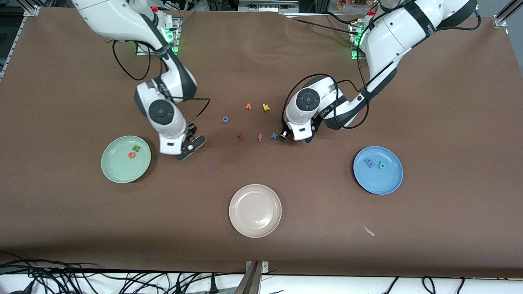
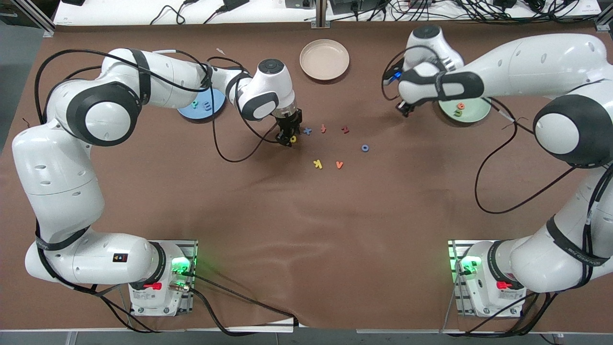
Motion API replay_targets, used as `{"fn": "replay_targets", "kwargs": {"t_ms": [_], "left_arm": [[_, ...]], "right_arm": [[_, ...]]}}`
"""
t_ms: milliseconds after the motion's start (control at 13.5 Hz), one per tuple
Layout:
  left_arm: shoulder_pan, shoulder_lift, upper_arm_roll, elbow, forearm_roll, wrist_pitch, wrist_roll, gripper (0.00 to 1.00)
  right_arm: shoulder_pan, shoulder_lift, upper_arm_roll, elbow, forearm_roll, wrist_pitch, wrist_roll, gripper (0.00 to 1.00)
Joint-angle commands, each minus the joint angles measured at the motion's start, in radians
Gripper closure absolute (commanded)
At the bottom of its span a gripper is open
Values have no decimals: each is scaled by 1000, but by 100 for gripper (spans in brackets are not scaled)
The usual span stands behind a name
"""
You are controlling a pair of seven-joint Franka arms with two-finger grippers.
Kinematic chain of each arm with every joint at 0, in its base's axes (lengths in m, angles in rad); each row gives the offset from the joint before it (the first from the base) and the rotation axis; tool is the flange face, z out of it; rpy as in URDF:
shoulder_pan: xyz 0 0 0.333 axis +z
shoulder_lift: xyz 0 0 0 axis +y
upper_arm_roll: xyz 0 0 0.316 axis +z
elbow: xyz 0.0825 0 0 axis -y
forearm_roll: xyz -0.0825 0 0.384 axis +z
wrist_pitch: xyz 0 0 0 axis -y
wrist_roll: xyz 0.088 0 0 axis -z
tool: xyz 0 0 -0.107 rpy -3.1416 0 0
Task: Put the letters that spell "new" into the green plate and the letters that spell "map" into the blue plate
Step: 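Grasp the pink W and drop it on the green plate with the right gripper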
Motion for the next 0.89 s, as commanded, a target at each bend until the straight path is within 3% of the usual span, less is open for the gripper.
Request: {"fn": "replay_targets", "kwargs": {"t_ms": [0, 223, 445, 519, 593, 816], "left_arm": [[2, 1, -1, -9, 35, 3, -31, 75], [-10, 0, 14, -18, 45, 3, -31, 80], [-11, -10, 15, -12, 55, -9, -28, 84], [-7, -22, 15, -7, 55, -14, -23, 84], [-4, -42, 15, -1, 55, -46, -17, 84], [6, -57, 4, 77, 56, -226, 52, 84]], "right_arm": [[-85, 6, -28, 77, 24, -147, -41, 100], [-170, 5, -31, 128, 24, -257, -65, 100], [-252, 31, -36, 133, 21, -242, -68, 100], [-277, 41, -34, 134, 22, -227, -68, 68], [-282, 41, -33, 139, 30, -225, -66, 3], [-269, 28, -25, 195, 70, -268, -57, 0]]}}
